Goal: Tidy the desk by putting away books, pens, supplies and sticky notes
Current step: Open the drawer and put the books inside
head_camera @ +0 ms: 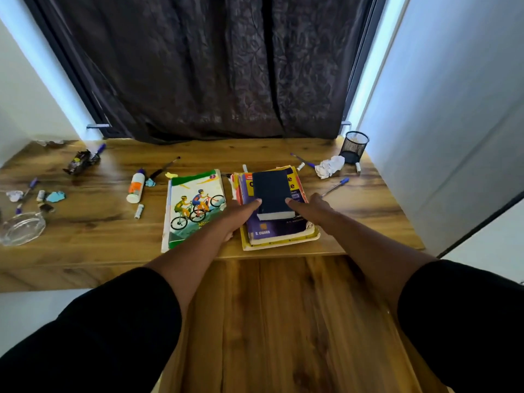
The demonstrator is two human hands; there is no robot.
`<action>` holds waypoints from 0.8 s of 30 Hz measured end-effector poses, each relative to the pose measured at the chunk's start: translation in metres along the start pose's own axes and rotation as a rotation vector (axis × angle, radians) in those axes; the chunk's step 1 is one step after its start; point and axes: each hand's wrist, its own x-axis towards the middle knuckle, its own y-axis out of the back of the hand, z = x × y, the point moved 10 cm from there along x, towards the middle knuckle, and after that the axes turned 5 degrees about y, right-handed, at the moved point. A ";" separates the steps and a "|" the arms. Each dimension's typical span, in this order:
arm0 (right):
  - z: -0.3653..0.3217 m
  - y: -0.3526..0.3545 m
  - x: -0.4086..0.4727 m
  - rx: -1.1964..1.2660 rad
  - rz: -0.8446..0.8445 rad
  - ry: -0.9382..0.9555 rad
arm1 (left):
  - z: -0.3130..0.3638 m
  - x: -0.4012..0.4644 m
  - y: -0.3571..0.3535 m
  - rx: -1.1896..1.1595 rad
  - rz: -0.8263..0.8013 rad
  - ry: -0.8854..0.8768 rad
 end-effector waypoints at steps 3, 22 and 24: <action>0.009 -0.013 0.015 0.103 -0.063 -0.056 | 0.000 0.020 -0.002 -0.041 0.058 0.007; 0.006 -0.028 0.071 0.558 -0.369 -0.097 | -0.010 0.063 -0.005 -0.227 0.039 0.179; 0.007 -0.031 0.074 0.576 -0.388 -0.092 | -0.010 0.061 -0.008 -0.256 0.024 0.180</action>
